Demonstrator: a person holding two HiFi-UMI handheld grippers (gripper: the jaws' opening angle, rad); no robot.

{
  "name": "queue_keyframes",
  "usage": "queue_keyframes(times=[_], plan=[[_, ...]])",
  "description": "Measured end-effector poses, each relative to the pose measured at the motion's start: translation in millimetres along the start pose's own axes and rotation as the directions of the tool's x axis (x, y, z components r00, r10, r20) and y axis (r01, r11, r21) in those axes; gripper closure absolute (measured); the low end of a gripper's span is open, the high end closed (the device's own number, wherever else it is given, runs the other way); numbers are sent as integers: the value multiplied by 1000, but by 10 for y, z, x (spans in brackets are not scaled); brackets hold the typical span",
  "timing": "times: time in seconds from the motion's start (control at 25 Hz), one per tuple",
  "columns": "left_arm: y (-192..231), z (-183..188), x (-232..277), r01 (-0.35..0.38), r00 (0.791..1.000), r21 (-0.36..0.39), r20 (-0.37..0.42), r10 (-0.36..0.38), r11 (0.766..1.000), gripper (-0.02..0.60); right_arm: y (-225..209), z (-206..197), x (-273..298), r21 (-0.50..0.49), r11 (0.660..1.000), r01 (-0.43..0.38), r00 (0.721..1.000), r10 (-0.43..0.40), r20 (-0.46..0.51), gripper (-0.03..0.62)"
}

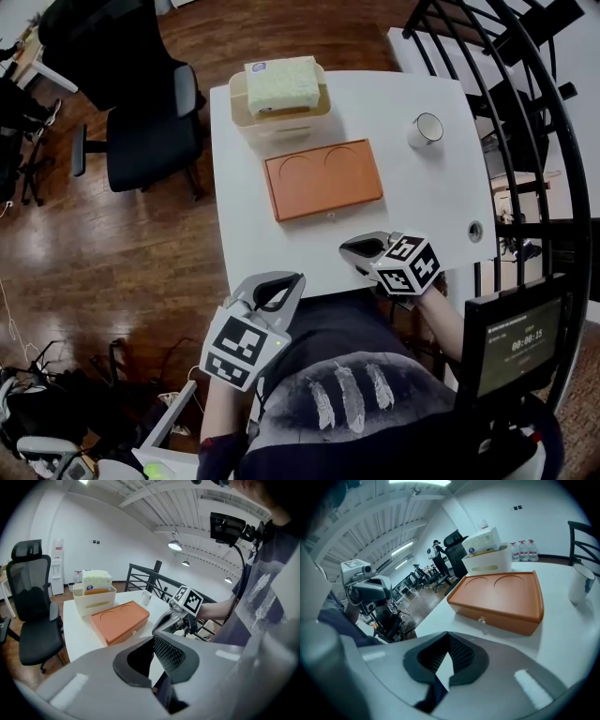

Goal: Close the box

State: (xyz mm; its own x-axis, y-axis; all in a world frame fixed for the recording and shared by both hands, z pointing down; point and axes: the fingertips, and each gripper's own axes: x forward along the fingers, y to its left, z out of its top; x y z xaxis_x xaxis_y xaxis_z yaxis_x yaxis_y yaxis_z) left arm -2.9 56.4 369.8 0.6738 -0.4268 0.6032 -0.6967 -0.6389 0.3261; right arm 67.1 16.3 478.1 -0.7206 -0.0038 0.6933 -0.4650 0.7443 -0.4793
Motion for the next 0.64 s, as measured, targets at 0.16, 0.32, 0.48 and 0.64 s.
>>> queue_keyframes(times=[0.16, 0.32, 0.48, 0.64], plan=[[-108, 37, -52, -3, 1000, 25, 8, 3, 1000, 578, 53, -74, -132, 5, 1000, 16, 1000, -16, 16, 591], [-191, 30, -77, -3, 1000, 41, 8, 3, 999, 577, 86, -70, -204, 1, 1000, 29, 999, -29, 41, 591], [-260, 17, -93, -3, 1000, 48, 6, 3, 999, 578, 113, -28, -290, -15, 999, 35, 998, -34, 59, 591], [-305, 6, -136, -8, 1000, 53, 8, 7, 999, 577, 117, 36, -406, -42, 998, 52, 996, -49, 73, 591]])
